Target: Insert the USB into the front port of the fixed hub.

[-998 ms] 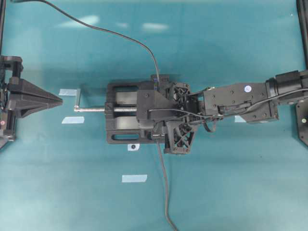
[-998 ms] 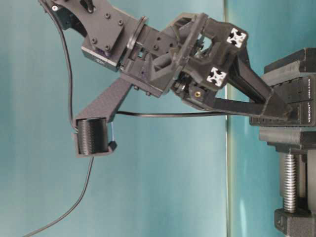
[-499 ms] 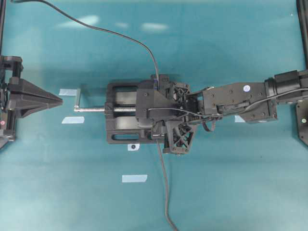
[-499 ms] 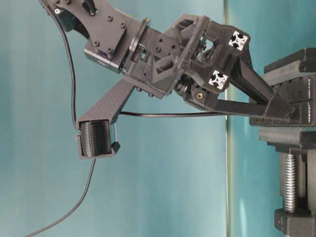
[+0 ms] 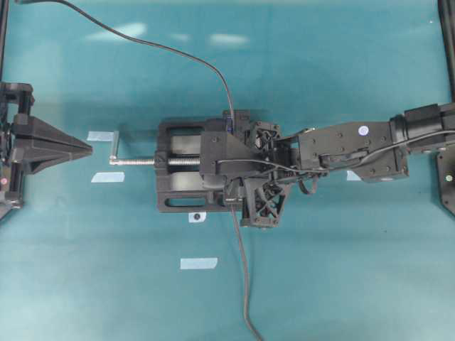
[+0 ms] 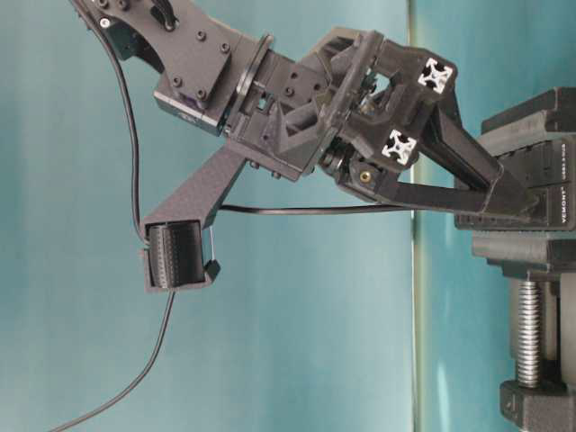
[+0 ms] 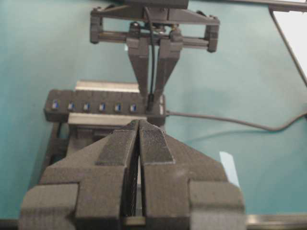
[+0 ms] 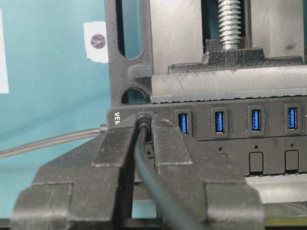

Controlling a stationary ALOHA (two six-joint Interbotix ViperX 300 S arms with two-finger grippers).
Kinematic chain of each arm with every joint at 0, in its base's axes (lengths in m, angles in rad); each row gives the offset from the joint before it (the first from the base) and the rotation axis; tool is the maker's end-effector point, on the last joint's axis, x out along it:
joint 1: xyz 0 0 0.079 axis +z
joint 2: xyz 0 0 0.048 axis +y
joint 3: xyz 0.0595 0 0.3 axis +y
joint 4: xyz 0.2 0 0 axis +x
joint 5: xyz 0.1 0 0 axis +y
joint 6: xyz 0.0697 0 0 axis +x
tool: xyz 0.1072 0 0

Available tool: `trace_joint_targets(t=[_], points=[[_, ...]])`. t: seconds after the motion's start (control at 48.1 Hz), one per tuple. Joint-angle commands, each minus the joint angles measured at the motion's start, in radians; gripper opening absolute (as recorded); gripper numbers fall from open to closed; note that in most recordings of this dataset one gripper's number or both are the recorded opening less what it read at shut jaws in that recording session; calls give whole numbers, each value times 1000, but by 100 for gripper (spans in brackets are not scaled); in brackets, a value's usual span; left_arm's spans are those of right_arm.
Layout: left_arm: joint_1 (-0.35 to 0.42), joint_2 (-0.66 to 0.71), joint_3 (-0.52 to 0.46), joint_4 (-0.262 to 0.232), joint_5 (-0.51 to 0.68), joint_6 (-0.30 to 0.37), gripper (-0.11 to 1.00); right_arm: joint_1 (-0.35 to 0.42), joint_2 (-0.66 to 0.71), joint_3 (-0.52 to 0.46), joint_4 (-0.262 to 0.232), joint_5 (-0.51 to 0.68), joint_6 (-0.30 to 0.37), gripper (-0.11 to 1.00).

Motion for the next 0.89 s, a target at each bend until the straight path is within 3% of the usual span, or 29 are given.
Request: trace_joint_targets(t=[0.0, 0.229, 0.562, 0.874], points=[[-3, 5, -11, 3, -11, -2, 0, 12, -17, -8, 8, 0, 3, 8], [-3, 5, -11, 3, -11, -2, 0, 12, -32, -14, 6, 0, 6, 17], [-3, -17, -5, 3, -11, -3, 0, 2, -89, -29, 0, 23, 11, 56], [-2, -23, -2, 2, -11, -3, 0, -5, -98, -26, 0, 23, 9, 58]])
